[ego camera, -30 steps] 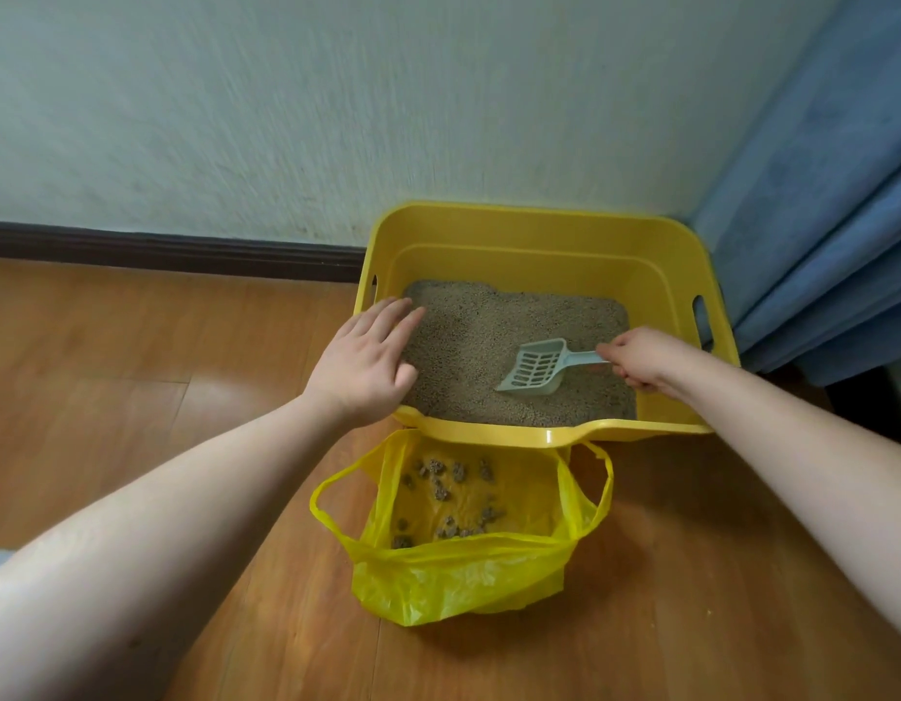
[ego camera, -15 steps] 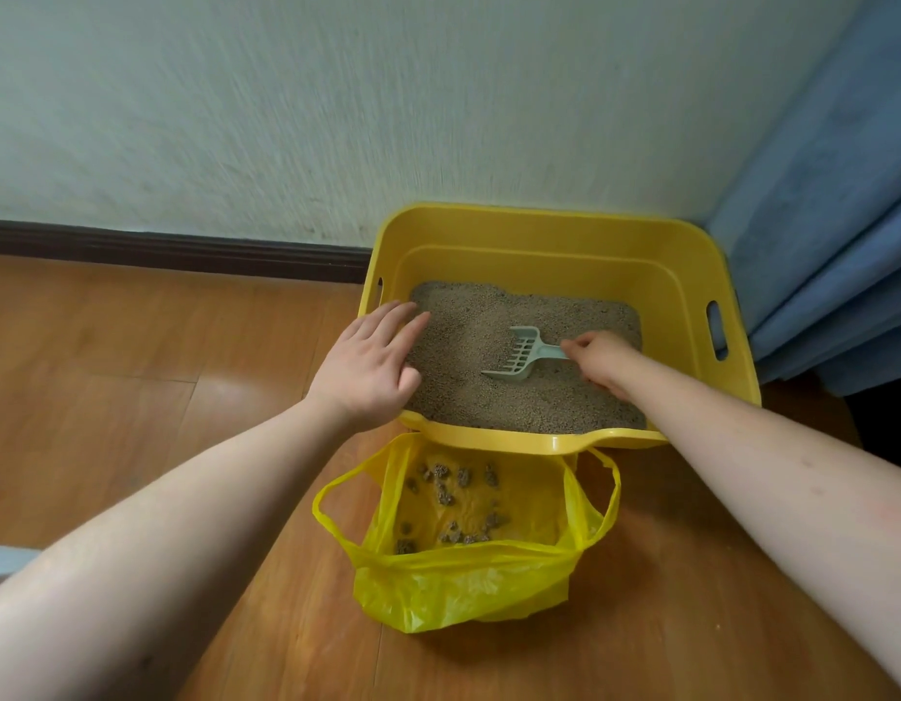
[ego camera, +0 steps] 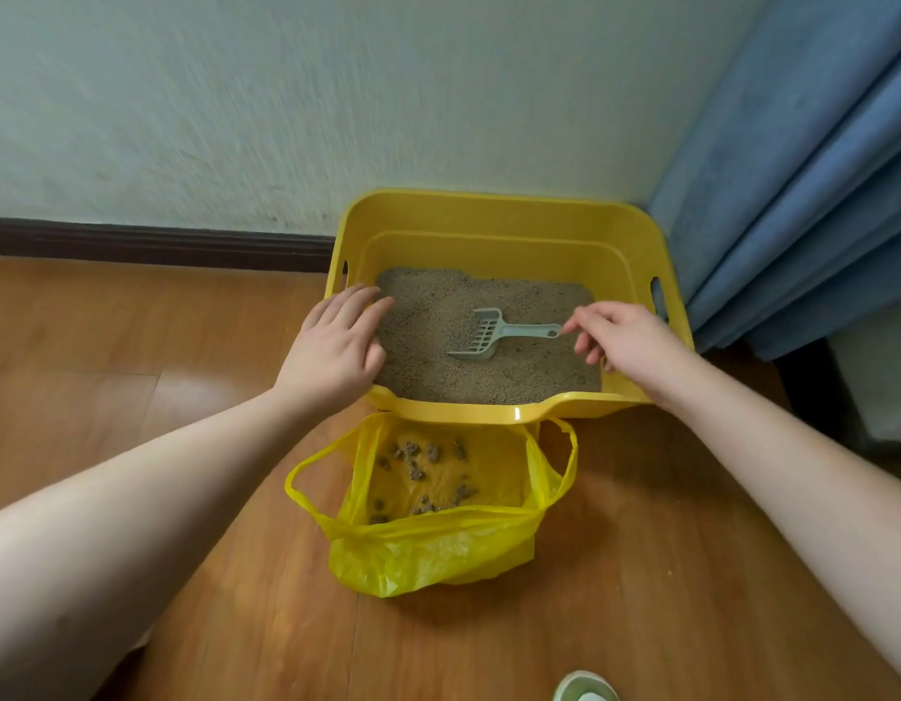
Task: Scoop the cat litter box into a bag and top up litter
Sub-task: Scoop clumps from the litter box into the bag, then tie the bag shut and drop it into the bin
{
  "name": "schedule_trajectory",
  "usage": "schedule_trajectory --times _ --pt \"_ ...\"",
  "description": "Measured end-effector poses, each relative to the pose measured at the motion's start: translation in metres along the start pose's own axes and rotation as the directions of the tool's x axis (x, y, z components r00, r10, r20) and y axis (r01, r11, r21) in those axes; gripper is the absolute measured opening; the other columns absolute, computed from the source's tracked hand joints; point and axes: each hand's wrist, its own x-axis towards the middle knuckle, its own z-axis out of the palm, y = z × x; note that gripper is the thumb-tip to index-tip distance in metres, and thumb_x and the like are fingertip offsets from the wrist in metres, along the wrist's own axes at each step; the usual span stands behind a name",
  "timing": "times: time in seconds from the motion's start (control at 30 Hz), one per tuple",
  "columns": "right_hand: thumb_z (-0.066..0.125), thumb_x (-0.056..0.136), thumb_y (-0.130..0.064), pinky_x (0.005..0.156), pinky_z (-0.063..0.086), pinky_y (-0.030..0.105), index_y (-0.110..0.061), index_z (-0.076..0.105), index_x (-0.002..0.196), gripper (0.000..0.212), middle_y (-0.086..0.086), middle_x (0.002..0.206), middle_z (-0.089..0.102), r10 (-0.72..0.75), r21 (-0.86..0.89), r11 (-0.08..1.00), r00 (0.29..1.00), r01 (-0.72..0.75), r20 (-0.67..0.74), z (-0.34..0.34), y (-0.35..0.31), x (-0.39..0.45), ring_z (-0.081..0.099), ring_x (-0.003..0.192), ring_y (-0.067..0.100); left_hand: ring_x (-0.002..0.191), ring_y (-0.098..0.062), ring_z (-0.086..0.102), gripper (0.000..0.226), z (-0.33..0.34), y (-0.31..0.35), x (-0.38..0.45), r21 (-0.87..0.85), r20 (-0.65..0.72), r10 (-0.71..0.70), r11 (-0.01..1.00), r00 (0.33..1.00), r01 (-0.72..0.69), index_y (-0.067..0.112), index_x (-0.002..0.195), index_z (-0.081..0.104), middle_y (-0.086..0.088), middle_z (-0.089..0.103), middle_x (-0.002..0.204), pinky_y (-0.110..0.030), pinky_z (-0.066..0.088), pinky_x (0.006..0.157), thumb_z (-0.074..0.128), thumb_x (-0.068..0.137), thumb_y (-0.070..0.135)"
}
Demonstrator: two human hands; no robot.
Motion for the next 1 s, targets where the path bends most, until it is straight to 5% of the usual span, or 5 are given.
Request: schedule_trajectory --times 0.13,0.33,0.47,0.67,1.0 --pt "0.044 0.099 -0.031 0.062 0.044 0.026 -0.021 0.066 0.086 0.027 -0.005 0.079 0.065 -0.004 -0.163 0.986 0.995 0.02 0.098 0.023 0.016 -0.047 0.058 0.07 0.01 0.132 -0.03 0.042 0.05 -0.006 0.002 -0.014 -0.023 -0.134 0.071 0.997 0.988 -0.075 0.011 0.137 0.05 -0.012 0.05 0.14 -0.045 0.033 0.107 0.039 0.091 0.026" --pt "0.054 0.093 -0.031 0.077 0.045 0.034 -0.019 0.061 0.095 0.014 -0.003 0.091 0.058 -0.104 -0.358 0.932 0.986 0.051 -0.132 0.069 0.07 -0.086 0.054 0.091 0.019 0.085 -0.036 0.05 0.027 -0.002 -0.017 -0.057 0.006 -0.27 0.058 0.998 0.961 -0.058 0.005 0.102 0.052 -0.016 0.054 0.095 -0.044 0.038 0.075 0.047 0.091 0.029" --pt "0.058 0.089 -0.043 0.092 0.043 0.038 -0.013 0.052 0.126 0.048 0.006 0.117 0.057 0.188 -0.282 0.933 0.972 -0.222 -0.144 0.085 0.092 -0.075 0.053 0.111 0.026 0.088 -0.034 0.052 0.036 0.017 -0.017 -0.082 -0.117 -0.005 -0.25 0.962 0.968 0.248 0.009 0.097 0.052 -0.012 0.055 0.092 -0.043 0.043 0.075 0.042 0.093 0.043" --pt "0.055 0.093 -0.039 0.079 0.05 0.037 -0.018 0.059 0.112 0.028 0.0 0.095 0.066 0.251 0.091 0.966 0.964 -0.243 -0.083 0.096 0.096 -0.063 0.062 0.09 0.02 0.096 -0.026 0.063 0.053 0.041 -0.008 -0.104 -0.102 0.552 -0.505 0.749 0.664 0.654 0.013 0.117 0.05 -0.007 0.064 0.106 -0.035 0.049 0.075 0.057 0.089 0.057" --pt "0.044 0.1 -0.02 0.069 0.04 0.022 -0.022 0.064 0.075 0.032 0.003 0.078 0.067 0.301 0.175 0.933 0.949 -0.313 0.092 0.112 0.107 -0.115 0.058 0.076 0.015 0.06 -0.015 0.057 0.03 0.024 0.016 -0.159 -0.258 0.616 -0.455 0.654 0.642 0.711 0.017 0.084 0.066 0.0 0.065 0.068 -0.03 0.042 0.057 0.054 0.097 0.041"
